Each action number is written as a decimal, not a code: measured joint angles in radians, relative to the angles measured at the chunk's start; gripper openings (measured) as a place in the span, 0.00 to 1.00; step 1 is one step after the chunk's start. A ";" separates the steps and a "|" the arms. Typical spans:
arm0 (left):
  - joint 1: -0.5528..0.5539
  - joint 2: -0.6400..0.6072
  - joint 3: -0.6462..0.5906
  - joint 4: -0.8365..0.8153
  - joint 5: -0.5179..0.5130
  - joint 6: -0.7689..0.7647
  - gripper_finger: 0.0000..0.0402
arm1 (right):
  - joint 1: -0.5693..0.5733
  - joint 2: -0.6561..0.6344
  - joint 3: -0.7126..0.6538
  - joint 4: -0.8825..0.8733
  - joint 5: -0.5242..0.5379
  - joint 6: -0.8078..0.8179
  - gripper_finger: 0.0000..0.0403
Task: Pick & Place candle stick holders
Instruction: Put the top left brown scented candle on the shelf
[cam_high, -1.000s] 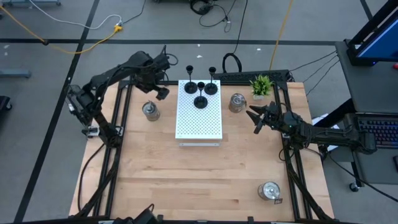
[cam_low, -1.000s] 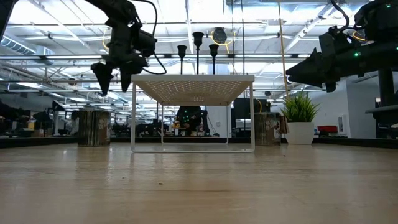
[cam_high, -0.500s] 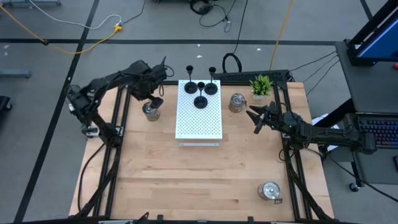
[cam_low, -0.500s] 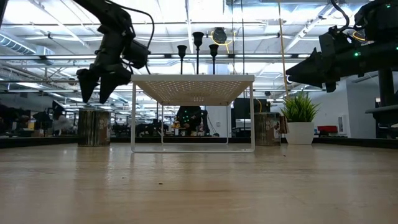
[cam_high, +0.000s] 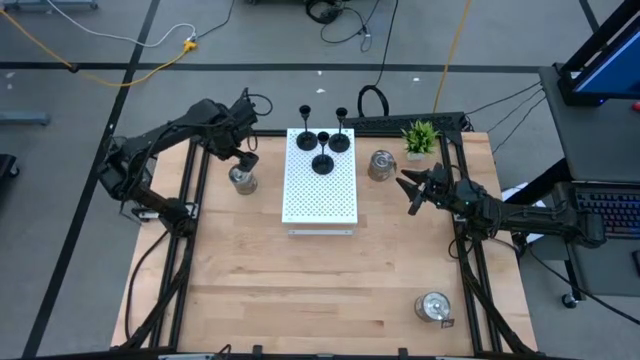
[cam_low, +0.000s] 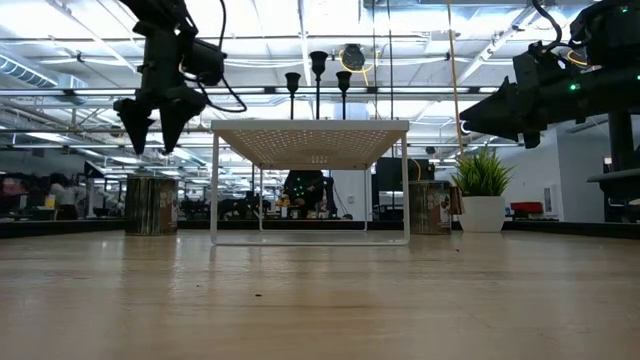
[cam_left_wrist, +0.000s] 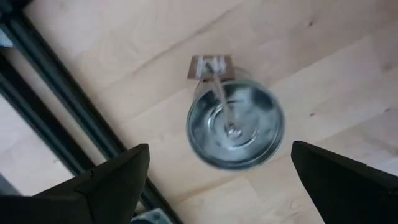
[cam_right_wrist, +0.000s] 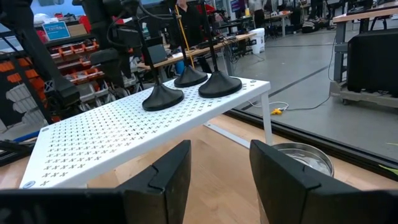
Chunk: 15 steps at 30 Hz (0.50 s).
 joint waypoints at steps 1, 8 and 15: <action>0.000 0.000 0.000 0.012 0.002 0.003 1.00 | 0.000 0.000 0.000 0.000 0.000 0.000 0.38; -0.009 0.000 0.000 0.089 0.026 0.019 1.00 | 0.000 0.000 0.000 0.000 0.000 0.000 0.38; -0.009 0.000 0.000 0.120 0.050 -0.010 1.00 | 0.000 0.000 0.000 0.000 0.000 0.000 0.38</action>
